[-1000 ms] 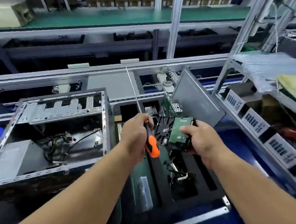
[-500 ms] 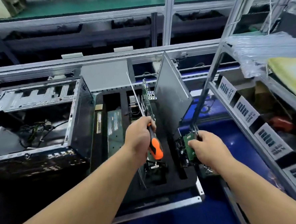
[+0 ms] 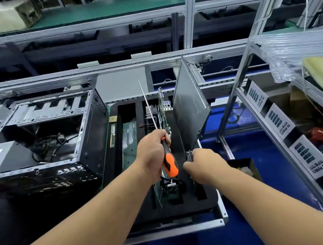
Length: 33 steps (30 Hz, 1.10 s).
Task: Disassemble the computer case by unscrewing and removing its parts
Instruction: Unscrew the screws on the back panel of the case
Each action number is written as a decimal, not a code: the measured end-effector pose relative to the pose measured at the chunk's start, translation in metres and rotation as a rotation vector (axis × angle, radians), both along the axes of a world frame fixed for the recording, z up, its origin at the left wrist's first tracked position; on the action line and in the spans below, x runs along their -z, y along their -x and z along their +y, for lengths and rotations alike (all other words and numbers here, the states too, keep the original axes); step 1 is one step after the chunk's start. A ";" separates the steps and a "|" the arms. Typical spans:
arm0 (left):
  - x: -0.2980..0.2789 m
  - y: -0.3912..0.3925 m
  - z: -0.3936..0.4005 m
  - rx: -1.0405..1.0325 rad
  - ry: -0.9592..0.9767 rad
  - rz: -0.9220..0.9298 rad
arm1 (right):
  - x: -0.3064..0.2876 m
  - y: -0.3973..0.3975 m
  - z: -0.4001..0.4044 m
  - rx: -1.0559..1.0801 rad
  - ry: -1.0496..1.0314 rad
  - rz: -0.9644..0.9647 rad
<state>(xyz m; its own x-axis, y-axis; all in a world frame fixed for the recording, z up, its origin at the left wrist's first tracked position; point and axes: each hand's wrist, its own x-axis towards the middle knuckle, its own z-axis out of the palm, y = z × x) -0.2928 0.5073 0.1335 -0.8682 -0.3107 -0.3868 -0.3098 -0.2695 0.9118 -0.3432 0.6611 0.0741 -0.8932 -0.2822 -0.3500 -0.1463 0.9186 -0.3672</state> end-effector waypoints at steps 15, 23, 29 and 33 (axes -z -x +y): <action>0.000 -0.001 -0.014 -0.016 0.000 0.029 | 0.021 0.026 0.037 0.132 -0.061 -0.149; -0.006 -0.005 -0.016 -0.008 0.016 0.019 | 0.080 0.007 0.014 0.099 -0.068 -0.160; -0.003 -0.012 -0.031 -0.054 0.033 0.000 | 0.057 -0.009 0.022 0.219 0.076 0.033; -0.003 -0.017 -0.044 -0.074 0.020 -0.017 | 0.004 -0.026 -0.009 0.168 0.617 0.212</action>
<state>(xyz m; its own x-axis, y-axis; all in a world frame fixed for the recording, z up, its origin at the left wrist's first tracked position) -0.2758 0.4636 0.1367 -0.8357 -0.3818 -0.3948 -0.3056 -0.2739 0.9119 -0.3171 0.6521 0.0705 -0.9741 -0.2252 0.0183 -0.1462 0.5664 -0.8110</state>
